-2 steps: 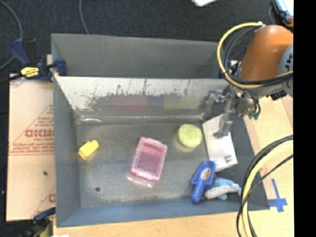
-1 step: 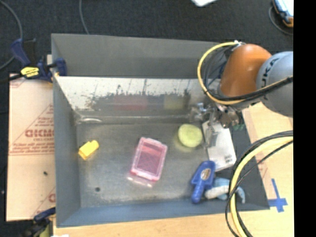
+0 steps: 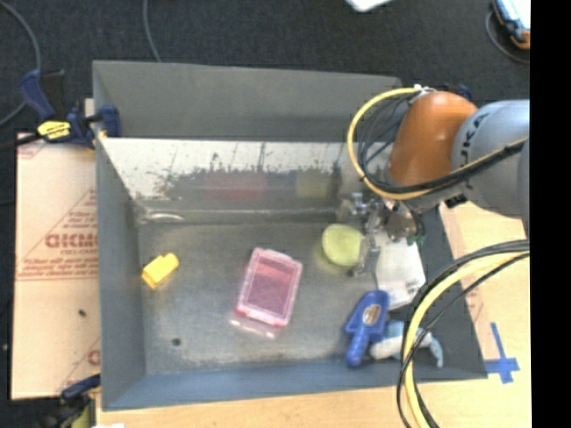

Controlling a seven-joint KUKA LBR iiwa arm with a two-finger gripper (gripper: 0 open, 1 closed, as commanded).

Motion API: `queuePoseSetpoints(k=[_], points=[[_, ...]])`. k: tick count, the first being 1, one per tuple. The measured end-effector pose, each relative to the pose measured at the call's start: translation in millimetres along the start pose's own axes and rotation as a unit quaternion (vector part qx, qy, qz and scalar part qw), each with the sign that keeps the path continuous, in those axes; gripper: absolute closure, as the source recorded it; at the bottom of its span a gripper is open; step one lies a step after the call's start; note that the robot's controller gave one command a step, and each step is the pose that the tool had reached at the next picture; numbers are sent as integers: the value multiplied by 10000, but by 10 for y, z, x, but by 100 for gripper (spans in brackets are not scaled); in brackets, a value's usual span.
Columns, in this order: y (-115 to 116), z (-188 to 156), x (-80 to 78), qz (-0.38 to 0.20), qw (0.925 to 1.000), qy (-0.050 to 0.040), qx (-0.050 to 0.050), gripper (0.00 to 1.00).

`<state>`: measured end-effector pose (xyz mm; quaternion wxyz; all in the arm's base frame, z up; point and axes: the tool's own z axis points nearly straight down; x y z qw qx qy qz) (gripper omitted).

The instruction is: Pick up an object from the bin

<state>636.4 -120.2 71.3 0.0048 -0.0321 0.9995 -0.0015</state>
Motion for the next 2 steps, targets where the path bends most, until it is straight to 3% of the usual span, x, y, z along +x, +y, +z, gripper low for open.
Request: queuePoseSetpoints(k=[1, 2], points=[[151, -9, 6, -1201, 9928, 2, 8, 100], [151, -9, 6, -1201, 9928, 3, 7, 100]])
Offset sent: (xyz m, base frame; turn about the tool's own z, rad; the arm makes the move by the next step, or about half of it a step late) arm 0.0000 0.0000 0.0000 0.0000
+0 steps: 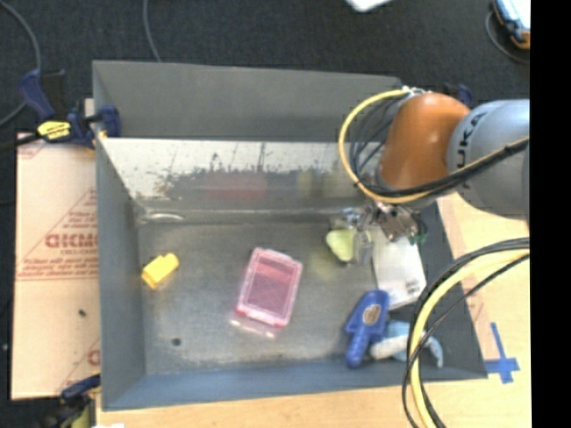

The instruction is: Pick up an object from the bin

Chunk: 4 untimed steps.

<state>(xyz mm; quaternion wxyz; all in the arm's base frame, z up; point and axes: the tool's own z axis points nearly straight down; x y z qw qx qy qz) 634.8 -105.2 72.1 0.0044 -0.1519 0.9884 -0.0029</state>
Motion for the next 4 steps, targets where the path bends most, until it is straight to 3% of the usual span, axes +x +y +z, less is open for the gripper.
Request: queuePoseSetpoints(k=[1, 2, 3, 4], points=[[-46, -959, -81, 139, 9999, -3, 1, 100], [-29, -220, -196, 514, 9987, -46, 14, 100], [-24, -70, -202, 556, 9984, -42, 11, 100], [-19, -842, 252, 745, 9972, -58, 19, 100]])
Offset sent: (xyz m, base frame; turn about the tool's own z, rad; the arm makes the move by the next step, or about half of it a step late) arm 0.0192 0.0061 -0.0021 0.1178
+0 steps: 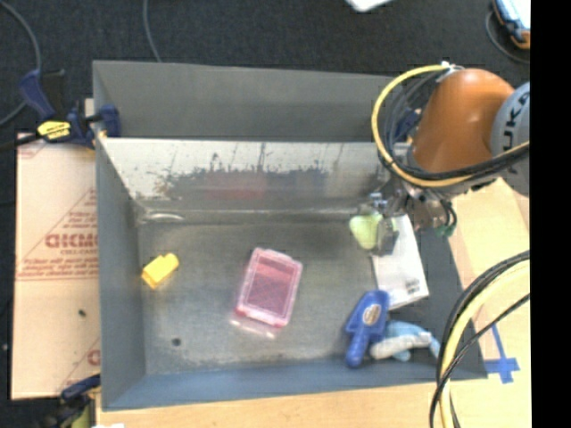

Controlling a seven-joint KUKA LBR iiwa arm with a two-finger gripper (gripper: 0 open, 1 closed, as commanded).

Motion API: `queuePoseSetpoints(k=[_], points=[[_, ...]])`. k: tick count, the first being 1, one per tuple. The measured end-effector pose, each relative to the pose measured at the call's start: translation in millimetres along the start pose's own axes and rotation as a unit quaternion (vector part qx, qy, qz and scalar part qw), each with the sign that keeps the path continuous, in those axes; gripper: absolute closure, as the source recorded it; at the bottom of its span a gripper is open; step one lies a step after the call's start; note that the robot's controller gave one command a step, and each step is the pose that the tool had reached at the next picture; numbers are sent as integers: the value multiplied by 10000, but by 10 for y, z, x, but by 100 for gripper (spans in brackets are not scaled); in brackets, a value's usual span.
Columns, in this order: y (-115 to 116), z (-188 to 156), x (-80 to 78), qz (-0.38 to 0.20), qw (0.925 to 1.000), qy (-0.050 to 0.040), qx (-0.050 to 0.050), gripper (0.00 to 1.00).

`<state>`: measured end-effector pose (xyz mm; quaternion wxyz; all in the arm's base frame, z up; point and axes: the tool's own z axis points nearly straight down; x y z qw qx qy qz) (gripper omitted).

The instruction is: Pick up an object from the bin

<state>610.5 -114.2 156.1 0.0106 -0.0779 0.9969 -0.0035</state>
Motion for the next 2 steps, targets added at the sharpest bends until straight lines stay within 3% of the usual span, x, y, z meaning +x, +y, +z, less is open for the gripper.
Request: queuePoseSetpoints(k=[1, 2], points=[[0, 0, 0, -2, 10000, 0, 1, 100], [-17, -1110, 2, 127, 9999, -40, 14, 100]])
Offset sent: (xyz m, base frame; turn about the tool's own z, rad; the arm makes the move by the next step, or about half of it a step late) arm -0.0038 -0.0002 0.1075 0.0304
